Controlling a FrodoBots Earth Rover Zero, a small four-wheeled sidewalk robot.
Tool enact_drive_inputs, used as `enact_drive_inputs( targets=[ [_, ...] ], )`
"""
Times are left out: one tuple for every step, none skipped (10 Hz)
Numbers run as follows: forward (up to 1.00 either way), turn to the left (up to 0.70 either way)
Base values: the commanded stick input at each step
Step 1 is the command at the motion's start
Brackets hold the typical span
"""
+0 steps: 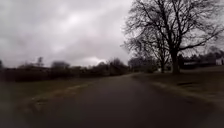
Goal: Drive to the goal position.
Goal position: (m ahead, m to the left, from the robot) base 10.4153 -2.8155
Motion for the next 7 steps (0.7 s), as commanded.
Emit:
enact_drive_inputs(
  targets=[
    [1.0,0.0],
    [1.0,0.0],
    [1.0,0.0],
    [1.0,0.0],
    [1.0,0.0],
    [1.0,0.0],
    [1.0,0.0]
  ],
)
